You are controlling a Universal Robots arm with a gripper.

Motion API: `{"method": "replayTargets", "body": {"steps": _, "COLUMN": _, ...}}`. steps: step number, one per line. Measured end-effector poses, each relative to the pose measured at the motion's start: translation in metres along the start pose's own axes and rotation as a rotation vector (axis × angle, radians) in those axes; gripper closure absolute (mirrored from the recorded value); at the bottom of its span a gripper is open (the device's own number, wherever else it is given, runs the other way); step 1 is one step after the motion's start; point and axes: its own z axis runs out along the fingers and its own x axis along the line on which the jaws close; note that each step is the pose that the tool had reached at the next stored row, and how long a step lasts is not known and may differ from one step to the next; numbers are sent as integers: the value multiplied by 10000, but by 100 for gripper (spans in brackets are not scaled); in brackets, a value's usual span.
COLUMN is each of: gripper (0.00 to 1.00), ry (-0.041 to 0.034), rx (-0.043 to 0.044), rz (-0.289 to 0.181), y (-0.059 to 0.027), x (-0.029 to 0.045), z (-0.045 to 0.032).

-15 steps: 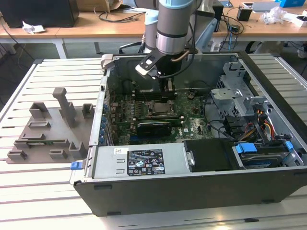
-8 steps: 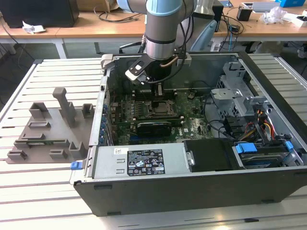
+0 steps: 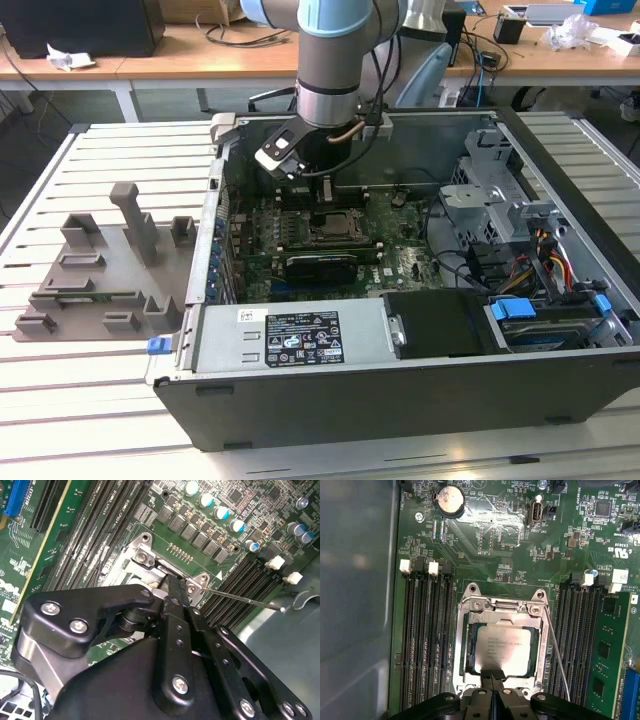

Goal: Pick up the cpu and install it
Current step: 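Close the cpu cover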

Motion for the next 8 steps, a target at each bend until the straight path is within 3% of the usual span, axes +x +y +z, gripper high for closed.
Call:
{"method": "replayTargets", "body": {"steps": 3, "gripper": 89, "ry": 2, "rx": -2, "rz": 2, "y": 68, "x": -5, "z": -4}}
{"method": "replayTargets", "body": {"steps": 4, "gripper": 89, "ry": 3, "rx": 7, "rz": 1, "y": 145, "x": -13, "z": -66}}
{"method": "replayTargets", "body": {"steps": 8, "gripper": 89, "ry": 6, "rx": 59, "rz": -2, "y": 235, "x": -21, "z": -73}}
